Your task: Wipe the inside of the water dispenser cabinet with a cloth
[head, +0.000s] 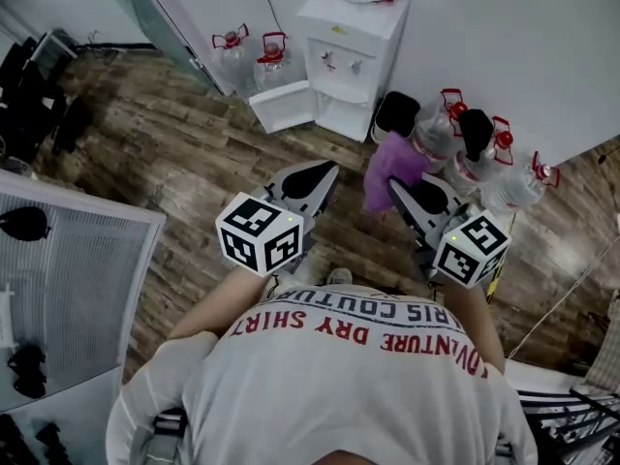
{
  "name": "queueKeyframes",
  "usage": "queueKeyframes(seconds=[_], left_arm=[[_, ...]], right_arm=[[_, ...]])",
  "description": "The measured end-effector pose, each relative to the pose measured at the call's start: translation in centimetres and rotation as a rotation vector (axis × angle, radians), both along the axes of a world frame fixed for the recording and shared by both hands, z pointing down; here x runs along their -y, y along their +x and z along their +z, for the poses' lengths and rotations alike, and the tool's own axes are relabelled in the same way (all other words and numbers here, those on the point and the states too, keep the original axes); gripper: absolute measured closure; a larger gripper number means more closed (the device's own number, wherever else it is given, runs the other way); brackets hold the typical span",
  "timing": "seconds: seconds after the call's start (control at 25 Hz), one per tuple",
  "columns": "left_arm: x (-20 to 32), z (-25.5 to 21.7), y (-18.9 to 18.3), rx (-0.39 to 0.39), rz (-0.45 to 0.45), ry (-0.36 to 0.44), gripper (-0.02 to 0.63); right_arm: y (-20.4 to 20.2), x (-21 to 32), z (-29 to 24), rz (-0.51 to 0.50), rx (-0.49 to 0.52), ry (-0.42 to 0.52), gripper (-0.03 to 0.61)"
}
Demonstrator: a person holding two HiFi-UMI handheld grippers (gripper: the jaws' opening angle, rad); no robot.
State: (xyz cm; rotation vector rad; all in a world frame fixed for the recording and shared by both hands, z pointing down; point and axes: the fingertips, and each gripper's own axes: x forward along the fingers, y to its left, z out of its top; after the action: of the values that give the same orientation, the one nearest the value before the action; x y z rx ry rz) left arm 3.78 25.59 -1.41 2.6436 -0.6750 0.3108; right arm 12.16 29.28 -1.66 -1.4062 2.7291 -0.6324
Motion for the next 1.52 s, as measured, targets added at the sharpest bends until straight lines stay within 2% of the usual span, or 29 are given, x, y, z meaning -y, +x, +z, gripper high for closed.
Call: queueKeyframes(seconds=[0.48,0.72,1.0,1.32,1.52], left_arm=[[8.5,4.1,1.4,0.016,-0.069,-0.052,0.586],[15.0,5.1,2.8,0.033,-0.137,-0.051,0.586],[22.2,6.8,4.0,0.064,-0.205,-0.045,0.586],[27.0,11.4,2.3,0.071,-0.256,-0.081,0.586],[29.1,15.3,0.3,0.086,-0.233,-0.085,0.586]], right_arm=[[1.5,9.8,3.7,-0.061,-0.014,-0.056,0.516],[3.1,17.0,5.5,-0.124,0.003,-0.085,0.515],[3.2,24.5,7.8,-0.229,-0.022,-0.115,0.517],[1.2,29.3,13.3,-0.278,-0.066,-0.178,0.517],[-1.1,30.9,17.9,-0.269,-0.078,-0.215,0.517]])
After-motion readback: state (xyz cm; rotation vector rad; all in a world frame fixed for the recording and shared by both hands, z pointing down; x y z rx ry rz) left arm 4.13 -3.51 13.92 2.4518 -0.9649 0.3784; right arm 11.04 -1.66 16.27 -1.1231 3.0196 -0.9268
